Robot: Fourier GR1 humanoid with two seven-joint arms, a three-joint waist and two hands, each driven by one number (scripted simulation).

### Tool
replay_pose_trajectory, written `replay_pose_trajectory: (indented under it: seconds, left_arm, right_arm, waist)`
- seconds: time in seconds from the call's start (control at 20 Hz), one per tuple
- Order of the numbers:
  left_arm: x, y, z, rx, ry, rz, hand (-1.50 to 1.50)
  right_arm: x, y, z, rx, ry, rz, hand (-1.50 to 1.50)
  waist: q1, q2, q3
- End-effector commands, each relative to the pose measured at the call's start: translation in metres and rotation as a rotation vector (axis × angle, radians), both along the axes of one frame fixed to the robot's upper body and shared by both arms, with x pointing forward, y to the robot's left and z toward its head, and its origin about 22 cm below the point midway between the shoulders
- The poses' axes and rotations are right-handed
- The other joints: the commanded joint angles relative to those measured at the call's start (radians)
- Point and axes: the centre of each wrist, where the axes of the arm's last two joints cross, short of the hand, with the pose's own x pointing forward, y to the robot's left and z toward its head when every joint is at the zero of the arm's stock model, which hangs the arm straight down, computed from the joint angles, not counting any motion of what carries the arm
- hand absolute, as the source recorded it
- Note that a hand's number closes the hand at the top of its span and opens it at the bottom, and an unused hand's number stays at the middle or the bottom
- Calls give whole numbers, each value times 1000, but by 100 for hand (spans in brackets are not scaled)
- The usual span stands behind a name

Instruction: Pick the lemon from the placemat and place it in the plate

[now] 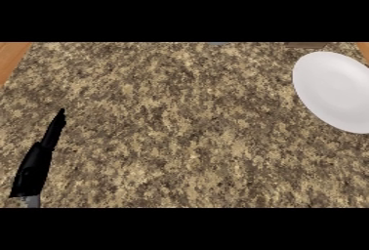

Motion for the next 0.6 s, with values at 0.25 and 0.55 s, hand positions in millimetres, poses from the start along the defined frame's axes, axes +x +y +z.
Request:
replay_pose_trajectory:
  seconds: [0.25, 0.55]
  left_arm:
    - [2, 9, 10, 6, 9, -21, 0]
    - [15, 0, 5, 2, 12, -16, 0]
  right_arm:
    - [43, 15, 0, 75, -11, 186, 150]
    - [107, 65, -3, 117, 50, 200, 150]
  waist:
    - [13, -4, -5]
    - [9, -3, -6]
